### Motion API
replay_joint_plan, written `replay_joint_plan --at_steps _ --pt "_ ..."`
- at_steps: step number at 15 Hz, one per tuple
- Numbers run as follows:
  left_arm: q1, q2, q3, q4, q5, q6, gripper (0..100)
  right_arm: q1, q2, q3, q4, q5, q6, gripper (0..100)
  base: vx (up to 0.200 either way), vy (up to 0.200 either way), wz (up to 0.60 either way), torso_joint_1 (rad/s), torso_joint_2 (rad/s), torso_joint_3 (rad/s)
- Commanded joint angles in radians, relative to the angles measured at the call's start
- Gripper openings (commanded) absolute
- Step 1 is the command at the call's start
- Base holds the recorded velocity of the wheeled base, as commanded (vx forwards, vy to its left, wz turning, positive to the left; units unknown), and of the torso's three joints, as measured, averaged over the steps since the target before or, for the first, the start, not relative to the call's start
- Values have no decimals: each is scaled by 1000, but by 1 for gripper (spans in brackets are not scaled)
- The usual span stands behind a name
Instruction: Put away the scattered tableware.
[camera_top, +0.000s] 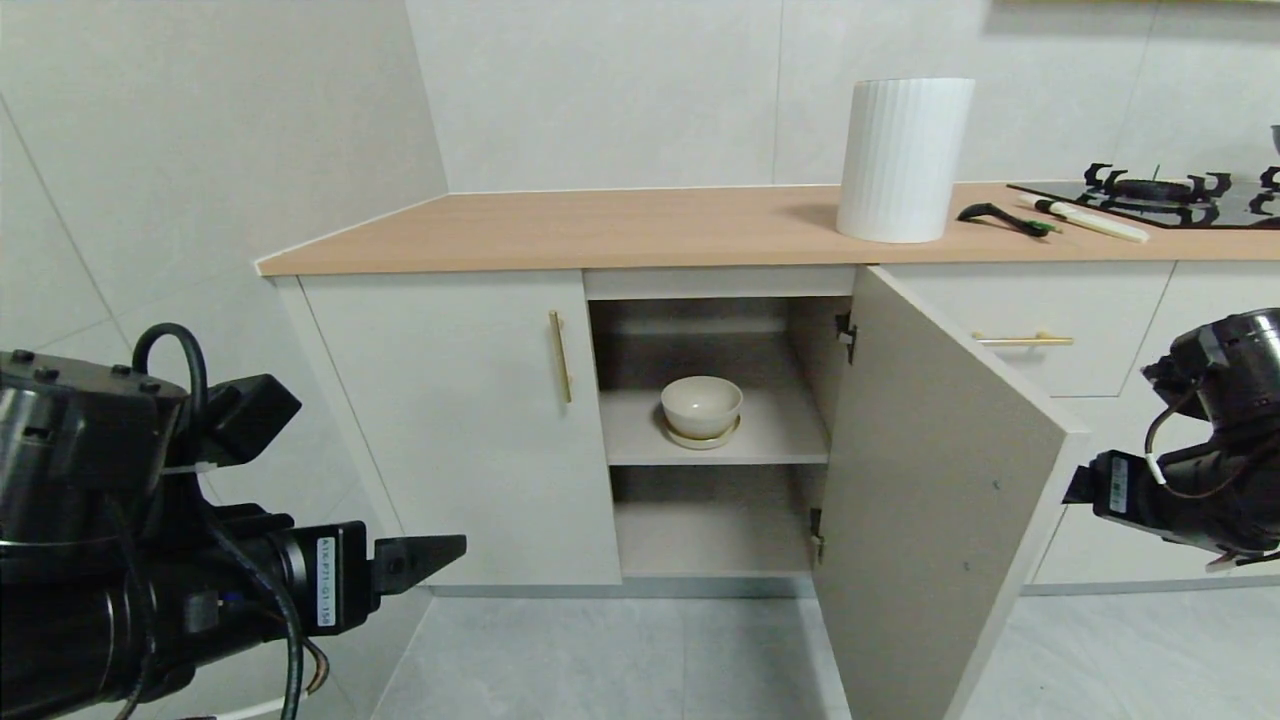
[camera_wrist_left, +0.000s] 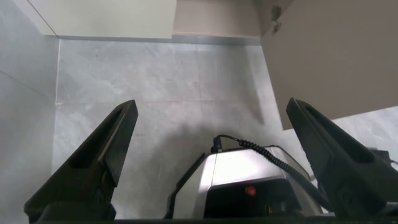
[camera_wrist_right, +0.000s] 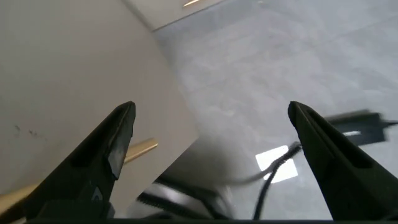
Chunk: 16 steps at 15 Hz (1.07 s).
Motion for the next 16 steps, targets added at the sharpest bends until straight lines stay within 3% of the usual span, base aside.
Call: replay_joint_plan --at_steps 1,4,5,7,12,16 --pt "0 0 -2 0 1 0 100 104 26 38 -48 -3 23 100 0 0 0 0 0 0" --pt "0 -1 -5 -3 2 -2 100 207 64 38 -60 -1 29 100 0 0 0 0 0 0" --pt "0 -3 -7 -4 2 -2 100 270 122 13 -112 1 28 100 0 0 0 0 0 0" --pt "0 0 -2 -24 5 -2 100 310 216 -67 -177 10 6 100 0 0 0 0 0 0" --pt "6 -1 1 -52 8 -2 100 337 400 -291 -180 139 -43 100 0 0 0 0 0 0" --pt "6 -8 0 -52 10 0 100 339 478 -324 -195 145 -40 100 0 0 0 0 0 0"
